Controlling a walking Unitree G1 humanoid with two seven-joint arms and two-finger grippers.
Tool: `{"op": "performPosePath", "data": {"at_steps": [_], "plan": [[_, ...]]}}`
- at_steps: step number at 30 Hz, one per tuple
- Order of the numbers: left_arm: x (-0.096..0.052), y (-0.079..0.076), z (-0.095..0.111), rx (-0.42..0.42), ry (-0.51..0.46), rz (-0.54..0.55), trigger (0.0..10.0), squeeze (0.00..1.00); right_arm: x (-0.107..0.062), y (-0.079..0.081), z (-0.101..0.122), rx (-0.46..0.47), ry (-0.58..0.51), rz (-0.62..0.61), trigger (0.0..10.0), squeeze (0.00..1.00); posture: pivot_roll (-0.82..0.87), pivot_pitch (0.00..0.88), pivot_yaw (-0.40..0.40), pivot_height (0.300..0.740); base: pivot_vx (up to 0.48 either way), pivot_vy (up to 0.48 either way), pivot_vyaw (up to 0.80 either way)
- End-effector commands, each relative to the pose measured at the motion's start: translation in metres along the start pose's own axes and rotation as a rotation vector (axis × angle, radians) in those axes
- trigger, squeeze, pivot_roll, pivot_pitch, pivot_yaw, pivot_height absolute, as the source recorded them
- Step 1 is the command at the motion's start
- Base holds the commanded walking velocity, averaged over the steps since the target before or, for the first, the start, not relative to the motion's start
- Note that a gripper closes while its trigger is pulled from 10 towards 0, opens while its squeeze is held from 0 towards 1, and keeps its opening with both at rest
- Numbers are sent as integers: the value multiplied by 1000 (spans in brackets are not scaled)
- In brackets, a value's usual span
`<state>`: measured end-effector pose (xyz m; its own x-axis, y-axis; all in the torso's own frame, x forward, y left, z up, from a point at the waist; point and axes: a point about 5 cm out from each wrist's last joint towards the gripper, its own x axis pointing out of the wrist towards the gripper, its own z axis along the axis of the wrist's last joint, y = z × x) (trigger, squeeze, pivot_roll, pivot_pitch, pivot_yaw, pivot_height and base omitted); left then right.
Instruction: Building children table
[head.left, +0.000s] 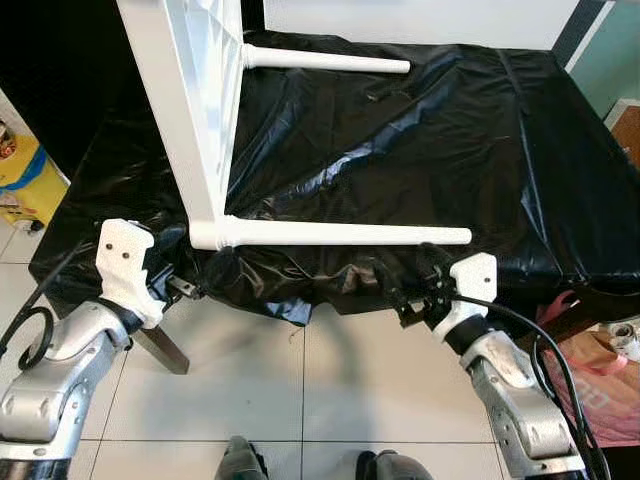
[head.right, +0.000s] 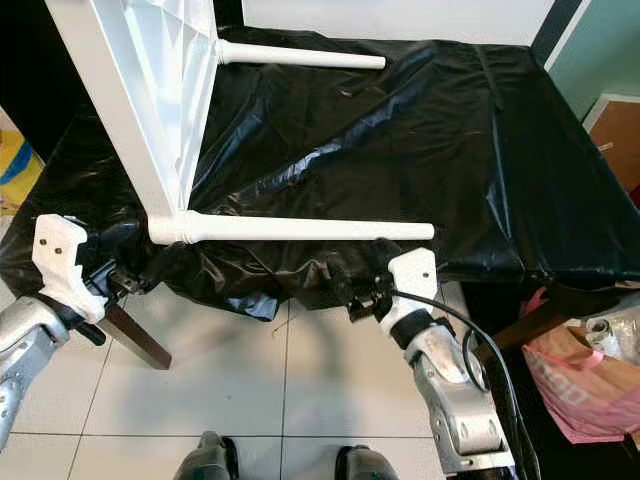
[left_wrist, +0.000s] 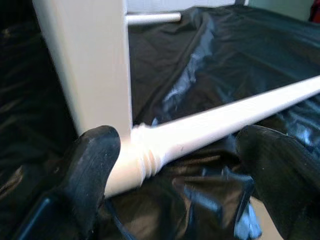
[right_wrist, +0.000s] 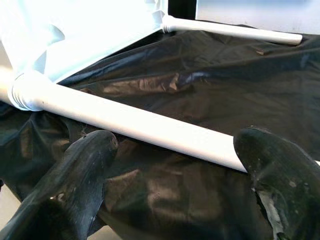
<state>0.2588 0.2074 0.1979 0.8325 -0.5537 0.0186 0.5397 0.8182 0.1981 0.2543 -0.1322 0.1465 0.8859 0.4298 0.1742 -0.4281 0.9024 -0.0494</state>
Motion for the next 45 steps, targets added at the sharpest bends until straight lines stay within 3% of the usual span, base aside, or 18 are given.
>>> {"op": "performPosePath", "data": {"at_steps": [1,3,9,12,17,20,21,23,25,27,29,34,40,45], "plan": [[1,-1,-2,8,15,40,10000,0,-2,0,-7,18,32,1,10000,0,39,145,-86,740,0,0,0],[13,6,5,30,-2,33,10000,0,-1,1,-6,20,28,6,10000,0,33,134,-78,740,0,0,0],[26,23,11,78,-7,77,10000,0,0,1,-6,21,21,1,10000,0,22,124,-61,740,0,0,0],[41,41,15,108,1,121,10000,0,-1,2,-5,22,12,-15,10000,0,3,117,-41,740,0,0,0],[45,43,18,115,-10,127,10000,0,-3,1,-5,21,9,-28,10000,0,-8,113,-30,740,0,0,0],[46,35,14,106,-2,91,10000,0,-6,1,-6,20,8,-41,10000,0,-18,112,-23,740,0,0,0],[43,21,10,78,5,22,10000,0,-7,1,-5,17,5,-41,10000,0,-20,110,-22,740,0,0,0],[43,18,9,70,6,3,10000,0,-7,1,-4,16,5,-41,10000,0,-20,110,-22,740,0,0,0],[40,1,4,51,16,-81,10000,0,-6,0,-1,-5,-9,-39,10000,0,-15,110,-25,740,0,0,0],[38,-18,-2,13,20,-146,10000,0,-3,-7,6,-48,-45,-71,10000,0,-8,113,-30,740,0,0,0],[41,-29,-7,-79,14,-149,10000,0,3,-14,13,-86,-79,-117,10000,0,3,115,-37,740,0,0,0],[52,-49,-16,-133,13,-116,10000,0,17,-20,28,-135,-142,-155,10000,0,17,115,-48,740,0,0,0],[67,-47,-18,-159,-2,57,10000,0,35,-19,40,-237,-185,-187,10000,0,15,115,-48,740,0,0,0],[75,-47,-14,-141,-23,137,10000,0,51,-19,48,-236,-216,-263,10000,0,12,111,-49,740,0,0,0]]}}
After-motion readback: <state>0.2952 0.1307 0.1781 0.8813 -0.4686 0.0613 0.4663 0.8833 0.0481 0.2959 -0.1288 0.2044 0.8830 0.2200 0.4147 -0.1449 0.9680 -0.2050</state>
